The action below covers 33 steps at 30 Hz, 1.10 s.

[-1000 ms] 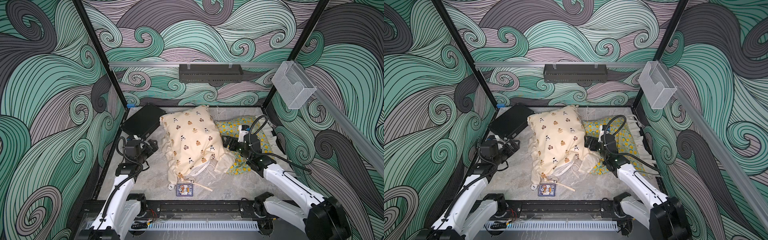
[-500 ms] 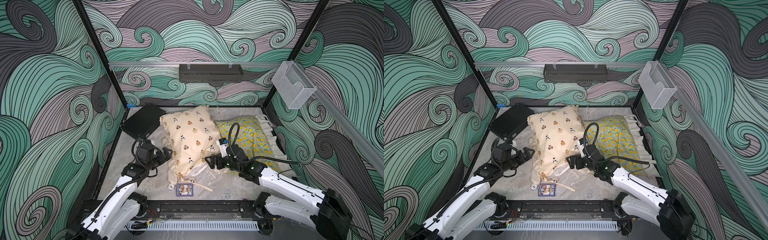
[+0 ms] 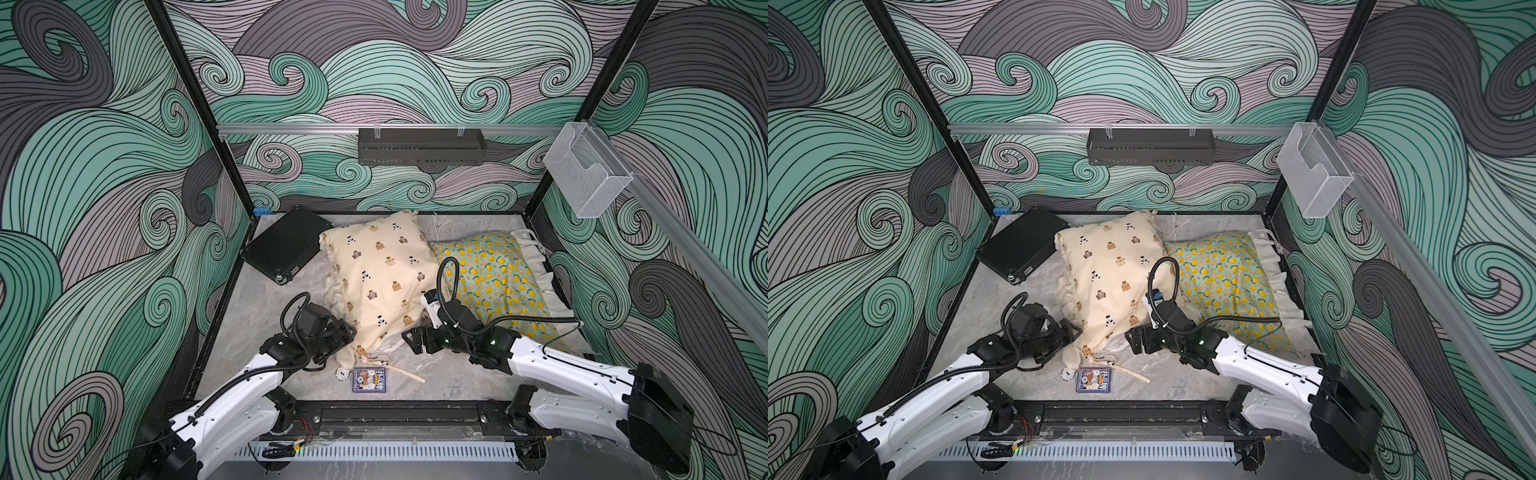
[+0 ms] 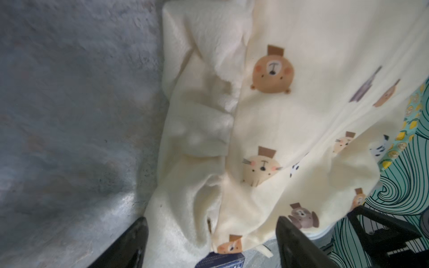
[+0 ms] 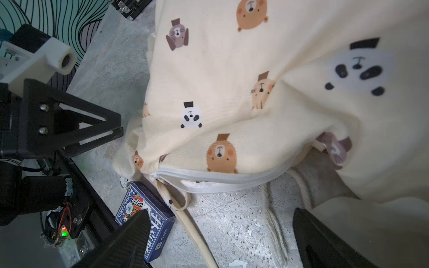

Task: Zip up pillowcases
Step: Adjust the pillowcase at the center of the board.

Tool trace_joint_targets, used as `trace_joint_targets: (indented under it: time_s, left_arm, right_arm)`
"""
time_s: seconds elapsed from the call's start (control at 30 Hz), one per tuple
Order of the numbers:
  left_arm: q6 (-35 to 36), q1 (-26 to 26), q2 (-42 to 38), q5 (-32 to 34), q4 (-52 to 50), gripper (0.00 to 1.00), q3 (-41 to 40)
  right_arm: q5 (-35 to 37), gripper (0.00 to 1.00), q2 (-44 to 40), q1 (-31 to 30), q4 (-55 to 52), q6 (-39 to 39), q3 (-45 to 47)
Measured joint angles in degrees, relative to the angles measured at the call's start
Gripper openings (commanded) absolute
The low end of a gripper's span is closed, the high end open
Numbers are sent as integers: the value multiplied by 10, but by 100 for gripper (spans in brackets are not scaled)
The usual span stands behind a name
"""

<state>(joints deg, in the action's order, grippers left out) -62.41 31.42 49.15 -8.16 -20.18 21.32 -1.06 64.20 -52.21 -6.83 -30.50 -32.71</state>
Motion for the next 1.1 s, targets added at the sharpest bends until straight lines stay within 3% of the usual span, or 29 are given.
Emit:
trace_joint_targets:
  time_s: [0.27,0.97,1.1]
  left_arm:
    - [-27,17,49,0,49,66,-8]
    - [-26,21,114,24,99,8,5]
    - [-24,21,126,32,99,1,16]
  right_arm:
    - [21,99,4,0,2,0,0]
    - [101,99,1,10,-23,-2,1]
    - [102,99,1,22,-25,-4,1]
